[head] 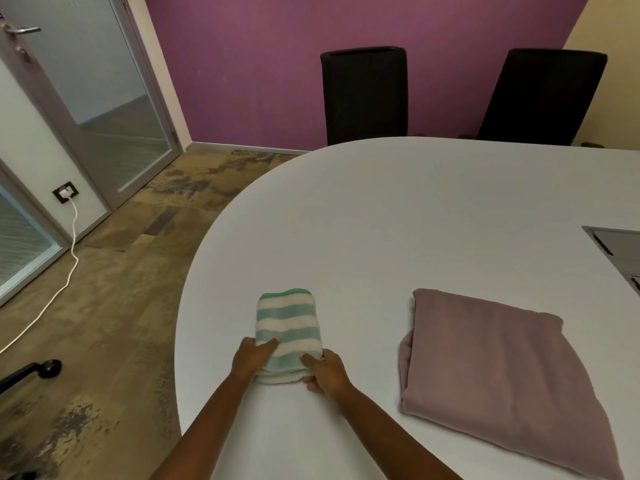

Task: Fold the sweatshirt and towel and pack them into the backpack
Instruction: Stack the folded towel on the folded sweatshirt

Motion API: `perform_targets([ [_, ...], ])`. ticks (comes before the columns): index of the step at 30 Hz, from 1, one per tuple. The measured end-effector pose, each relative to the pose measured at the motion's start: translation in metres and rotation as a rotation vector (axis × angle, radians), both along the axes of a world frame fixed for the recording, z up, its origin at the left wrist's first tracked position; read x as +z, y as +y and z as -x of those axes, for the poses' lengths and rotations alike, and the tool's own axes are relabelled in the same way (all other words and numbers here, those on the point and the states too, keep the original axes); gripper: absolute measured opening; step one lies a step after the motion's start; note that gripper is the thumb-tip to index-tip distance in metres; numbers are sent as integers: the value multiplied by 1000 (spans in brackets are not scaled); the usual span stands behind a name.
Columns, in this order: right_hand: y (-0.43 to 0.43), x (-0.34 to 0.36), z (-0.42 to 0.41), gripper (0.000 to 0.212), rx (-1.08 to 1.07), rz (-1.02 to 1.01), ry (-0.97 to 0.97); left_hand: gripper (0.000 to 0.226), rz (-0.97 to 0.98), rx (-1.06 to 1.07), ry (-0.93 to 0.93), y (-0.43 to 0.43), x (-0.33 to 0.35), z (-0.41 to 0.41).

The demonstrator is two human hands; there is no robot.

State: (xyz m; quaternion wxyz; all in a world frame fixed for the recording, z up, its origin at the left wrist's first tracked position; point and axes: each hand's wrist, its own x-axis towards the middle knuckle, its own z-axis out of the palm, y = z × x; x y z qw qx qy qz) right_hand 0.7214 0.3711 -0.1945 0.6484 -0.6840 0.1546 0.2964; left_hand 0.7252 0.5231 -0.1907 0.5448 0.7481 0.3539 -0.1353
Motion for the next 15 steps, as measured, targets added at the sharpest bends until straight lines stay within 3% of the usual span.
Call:
perform_targets([
  [3, -22, 10, -1, 23, -29, -26, -31, 49, 224, 104, -71, -19, 1, 2],
  [7, -58, 32, 1, 24, -51, -67, -102, 26, 326, 118, -229, -54, 19, 1],
  [15, -148, 71, 16, 25, -207, -74, -252, 35, 399, -61, -396, -149, 63, -8],
])
